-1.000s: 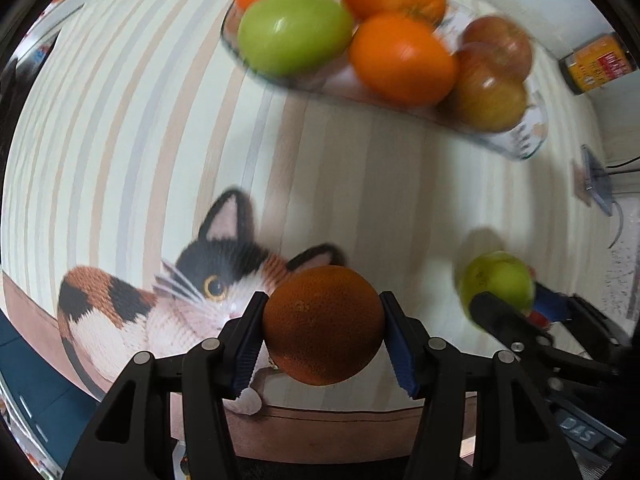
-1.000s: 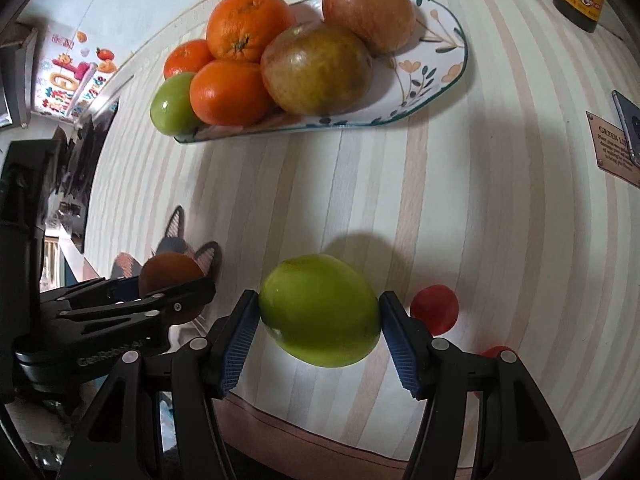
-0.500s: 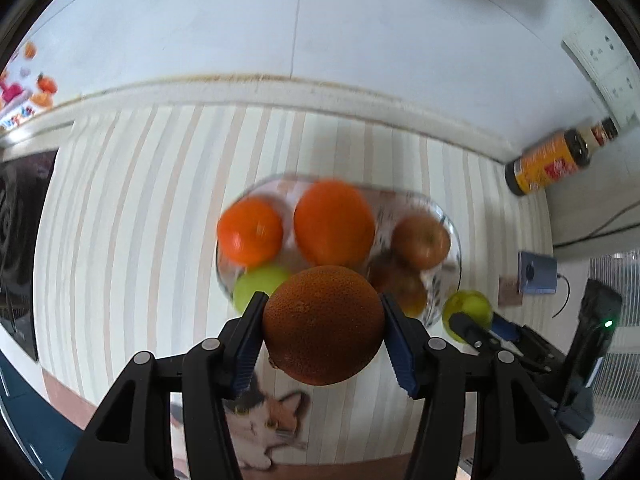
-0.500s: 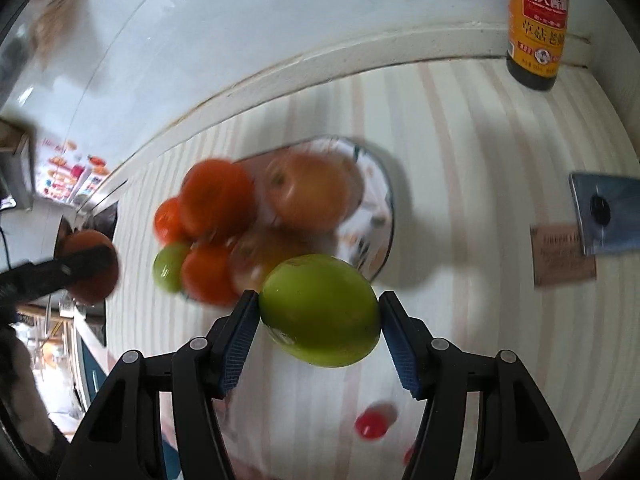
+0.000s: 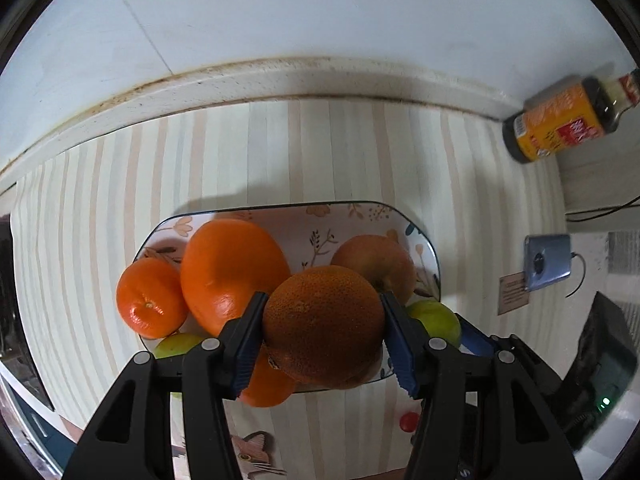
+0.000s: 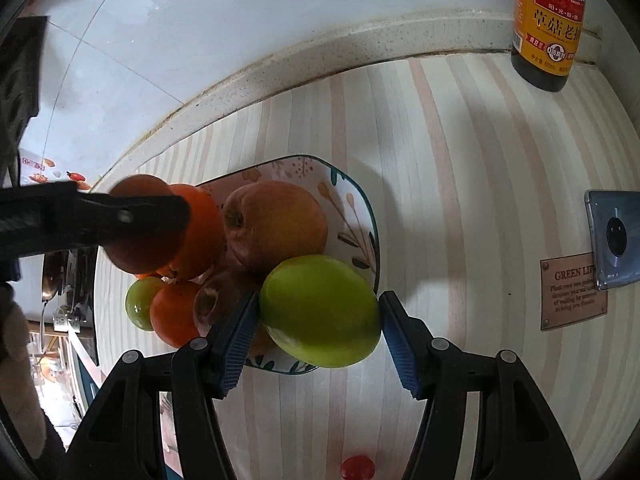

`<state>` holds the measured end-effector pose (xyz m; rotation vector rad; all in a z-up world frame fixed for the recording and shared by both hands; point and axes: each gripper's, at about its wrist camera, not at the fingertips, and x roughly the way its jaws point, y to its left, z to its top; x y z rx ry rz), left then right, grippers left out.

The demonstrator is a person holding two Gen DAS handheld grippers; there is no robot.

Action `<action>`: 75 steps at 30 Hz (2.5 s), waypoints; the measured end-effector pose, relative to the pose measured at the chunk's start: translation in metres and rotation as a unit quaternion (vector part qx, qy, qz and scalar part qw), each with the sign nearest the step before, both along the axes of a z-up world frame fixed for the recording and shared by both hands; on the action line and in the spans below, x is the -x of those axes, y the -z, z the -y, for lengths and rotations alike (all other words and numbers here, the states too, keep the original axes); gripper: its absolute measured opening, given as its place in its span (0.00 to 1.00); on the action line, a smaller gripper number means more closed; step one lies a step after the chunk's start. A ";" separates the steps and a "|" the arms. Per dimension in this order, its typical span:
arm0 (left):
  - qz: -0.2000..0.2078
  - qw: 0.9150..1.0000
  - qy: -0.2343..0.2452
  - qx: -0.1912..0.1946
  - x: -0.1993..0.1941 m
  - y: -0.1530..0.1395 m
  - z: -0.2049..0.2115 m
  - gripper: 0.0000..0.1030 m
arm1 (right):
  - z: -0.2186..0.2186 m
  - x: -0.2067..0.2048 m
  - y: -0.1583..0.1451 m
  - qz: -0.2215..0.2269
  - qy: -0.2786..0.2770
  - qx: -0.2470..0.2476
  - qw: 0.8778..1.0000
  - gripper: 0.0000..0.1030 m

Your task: Organize fruits

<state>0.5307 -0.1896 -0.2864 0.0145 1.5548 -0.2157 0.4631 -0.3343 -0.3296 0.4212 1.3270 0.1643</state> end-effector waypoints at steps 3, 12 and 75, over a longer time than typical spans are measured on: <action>0.000 1.000 0.013 -0.024 -0.001 0.008 0.007 0.52 | 0.000 0.000 0.001 0.002 -0.001 -0.011 1.000 0.63; 0.006 0.999 0.020 -0.035 -0.001 0.007 0.010 0.85 | 0.000 -0.005 -0.003 -0.003 0.000 -0.033 0.999 0.80; 0.289 0.956 -0.043 -0.003 0.271 -0.236 -0.111 0.85 | -0.073 0.230 -0.296 0.181 0.007 0.143 0.973 0.96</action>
